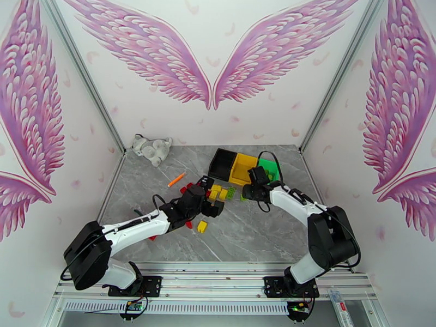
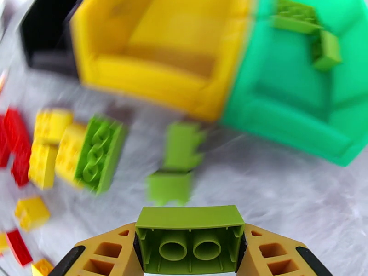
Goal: Sort the legos into containers by color
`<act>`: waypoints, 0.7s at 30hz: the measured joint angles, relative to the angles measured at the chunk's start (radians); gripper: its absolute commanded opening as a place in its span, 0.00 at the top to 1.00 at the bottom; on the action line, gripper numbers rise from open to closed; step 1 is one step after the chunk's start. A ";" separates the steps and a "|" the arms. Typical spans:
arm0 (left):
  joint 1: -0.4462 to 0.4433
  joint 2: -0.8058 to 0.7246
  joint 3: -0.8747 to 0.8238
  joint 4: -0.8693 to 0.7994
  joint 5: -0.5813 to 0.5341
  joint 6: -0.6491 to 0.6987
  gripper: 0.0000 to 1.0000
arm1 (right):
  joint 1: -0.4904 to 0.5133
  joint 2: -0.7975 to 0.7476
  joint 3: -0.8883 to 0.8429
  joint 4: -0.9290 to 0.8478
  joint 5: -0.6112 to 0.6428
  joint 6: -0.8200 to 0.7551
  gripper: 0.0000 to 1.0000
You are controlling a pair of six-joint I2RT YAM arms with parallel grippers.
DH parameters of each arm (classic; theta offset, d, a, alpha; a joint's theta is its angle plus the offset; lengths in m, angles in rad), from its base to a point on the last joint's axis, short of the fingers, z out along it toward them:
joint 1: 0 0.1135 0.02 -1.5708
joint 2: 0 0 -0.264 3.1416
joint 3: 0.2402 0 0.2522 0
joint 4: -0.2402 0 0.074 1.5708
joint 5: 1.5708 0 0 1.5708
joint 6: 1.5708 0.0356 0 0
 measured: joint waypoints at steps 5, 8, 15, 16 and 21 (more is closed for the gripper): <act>-0.064 0.021 0.010 0.003 -0.020 0.050 0.01 | -0.079 0.029 0.065 0.002 0.026 0.029 0.68; -0.091 0.023 0.011 0.005 -0.025 0.075 0.01 | -0.111 0.087 0.158 0.002 0.031 0.041 0.66; -0.117 0.024 0.011 0.023 -0.045 0.107 0.01 | -0.168 0.211 0.335 -0.034 0.040 0.055 0.52; -0.118 0.024 0.011 0.024 -0.046 0.108 0.01 | -0.175 0.221 0.351 -0.043 0.040 0.054 0.47; -0.118 0.024 0.011 0.026 -0.066 0.107 0.01 | -0.193 0.224 0.366 -0.071 0.038 0.049 0.24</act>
